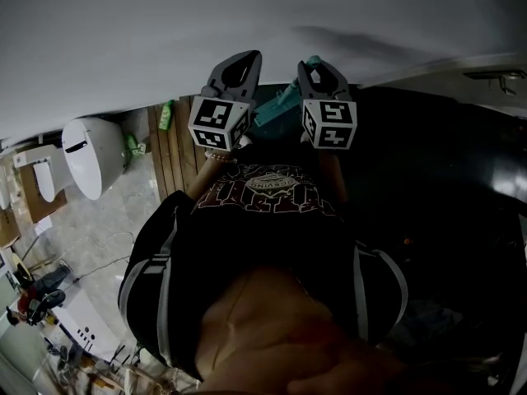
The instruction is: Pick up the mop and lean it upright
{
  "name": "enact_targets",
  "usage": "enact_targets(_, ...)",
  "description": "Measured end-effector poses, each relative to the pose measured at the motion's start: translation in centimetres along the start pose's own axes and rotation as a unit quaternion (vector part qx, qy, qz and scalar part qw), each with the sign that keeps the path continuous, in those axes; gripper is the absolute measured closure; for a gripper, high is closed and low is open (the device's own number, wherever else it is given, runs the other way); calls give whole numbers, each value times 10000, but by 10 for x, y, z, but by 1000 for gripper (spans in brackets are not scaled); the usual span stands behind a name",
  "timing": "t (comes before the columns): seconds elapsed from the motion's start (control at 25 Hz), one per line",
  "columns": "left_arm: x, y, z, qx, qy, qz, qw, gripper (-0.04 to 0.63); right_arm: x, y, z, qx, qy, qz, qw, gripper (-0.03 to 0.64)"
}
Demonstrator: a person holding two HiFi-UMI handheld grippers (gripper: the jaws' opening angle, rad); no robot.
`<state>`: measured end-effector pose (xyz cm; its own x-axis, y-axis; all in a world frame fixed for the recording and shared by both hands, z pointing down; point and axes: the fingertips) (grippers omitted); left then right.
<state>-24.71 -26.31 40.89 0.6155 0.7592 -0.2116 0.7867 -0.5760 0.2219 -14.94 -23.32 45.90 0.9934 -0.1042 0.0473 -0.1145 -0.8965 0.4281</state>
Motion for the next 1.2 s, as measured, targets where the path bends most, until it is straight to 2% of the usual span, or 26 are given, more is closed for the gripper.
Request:
enact_targets(0.4,-24,-12,-6,-26,-72,168,9998,557,-9,22,-28,-183,-19,-30,9998,497)
enact_targets(1.2,-41,-17,-10,-32,-181,318,9993,557,2,82,-9,-13,-55,-194,9998,497)
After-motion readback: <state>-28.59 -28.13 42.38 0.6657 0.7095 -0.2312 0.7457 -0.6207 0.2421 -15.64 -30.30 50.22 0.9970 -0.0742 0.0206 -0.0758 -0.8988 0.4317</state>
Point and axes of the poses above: the fingertips, and each gripper's own axes: y forward along the fingers, x to its right, z out of its top, and after that the axes turned 2 degrees about -y, right-handed
